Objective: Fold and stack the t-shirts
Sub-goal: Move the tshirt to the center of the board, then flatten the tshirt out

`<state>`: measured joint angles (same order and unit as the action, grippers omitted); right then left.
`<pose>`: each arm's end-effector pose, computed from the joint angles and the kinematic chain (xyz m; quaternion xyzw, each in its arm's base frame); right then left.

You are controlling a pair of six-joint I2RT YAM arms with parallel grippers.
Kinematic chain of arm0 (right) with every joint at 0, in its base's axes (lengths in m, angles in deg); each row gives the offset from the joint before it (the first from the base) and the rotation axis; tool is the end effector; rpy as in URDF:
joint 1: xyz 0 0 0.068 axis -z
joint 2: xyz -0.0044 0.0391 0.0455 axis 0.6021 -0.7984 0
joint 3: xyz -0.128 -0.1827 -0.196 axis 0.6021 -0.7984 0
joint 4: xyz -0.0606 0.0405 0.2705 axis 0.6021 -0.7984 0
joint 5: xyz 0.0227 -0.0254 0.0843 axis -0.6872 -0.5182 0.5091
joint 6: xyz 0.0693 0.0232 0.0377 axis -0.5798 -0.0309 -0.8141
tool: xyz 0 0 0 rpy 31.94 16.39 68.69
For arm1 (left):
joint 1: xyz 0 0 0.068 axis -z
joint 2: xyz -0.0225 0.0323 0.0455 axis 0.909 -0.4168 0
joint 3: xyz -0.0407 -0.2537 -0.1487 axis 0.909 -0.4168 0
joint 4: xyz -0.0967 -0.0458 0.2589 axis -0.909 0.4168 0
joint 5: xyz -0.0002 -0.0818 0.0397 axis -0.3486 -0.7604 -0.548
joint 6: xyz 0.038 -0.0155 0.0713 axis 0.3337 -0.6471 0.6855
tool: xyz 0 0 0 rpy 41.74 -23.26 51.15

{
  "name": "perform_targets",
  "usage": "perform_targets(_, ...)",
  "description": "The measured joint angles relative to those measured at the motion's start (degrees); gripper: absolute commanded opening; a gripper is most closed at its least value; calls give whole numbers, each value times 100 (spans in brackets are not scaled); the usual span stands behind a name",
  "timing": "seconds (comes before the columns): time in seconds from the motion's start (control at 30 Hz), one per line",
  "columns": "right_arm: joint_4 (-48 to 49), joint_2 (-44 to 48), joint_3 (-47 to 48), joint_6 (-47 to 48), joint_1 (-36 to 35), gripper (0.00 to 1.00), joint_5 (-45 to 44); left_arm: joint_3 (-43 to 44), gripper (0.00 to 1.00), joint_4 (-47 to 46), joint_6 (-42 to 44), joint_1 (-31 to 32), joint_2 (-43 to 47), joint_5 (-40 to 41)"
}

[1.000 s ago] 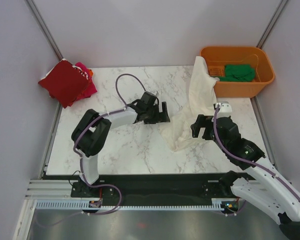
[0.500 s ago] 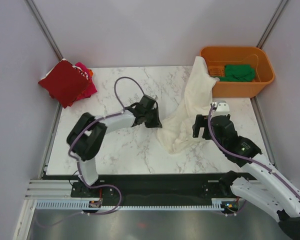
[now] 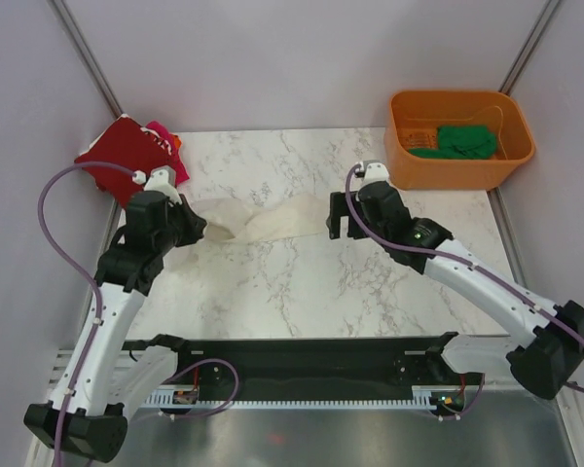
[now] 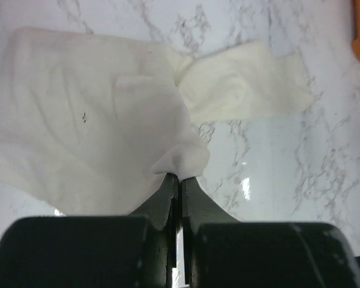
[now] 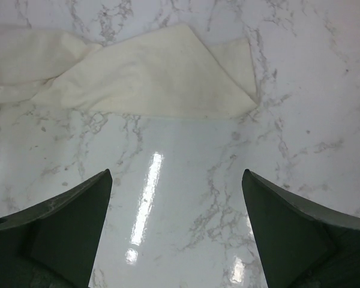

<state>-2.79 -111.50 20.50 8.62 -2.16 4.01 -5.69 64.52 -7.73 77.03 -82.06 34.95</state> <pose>0.2477 0.1781 0.3212 -0.0592 0.8772 0.1426 0.4547 0.2167 -0.0447 0.3595 -0.0904 0.8570 -0.1542 0.4833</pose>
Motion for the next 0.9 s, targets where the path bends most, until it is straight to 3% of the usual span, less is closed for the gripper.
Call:
perform_targets(0.13,461,-728,374,-39,-304,98,192,-481,2,551,129,0,330,44)
perform_targets(0.3,850,-2026,1034,-17,-385,98,472,-573,2,815,136,0,24,-96)
perform_targets(0.67,793,-5589,4411,446,-173,98,358,-612,2,844,136,0,262,-210)
perform_targets(0.9,120,-7055,6074,662,96,98,188,-785,2,800,131,0,472,-214)
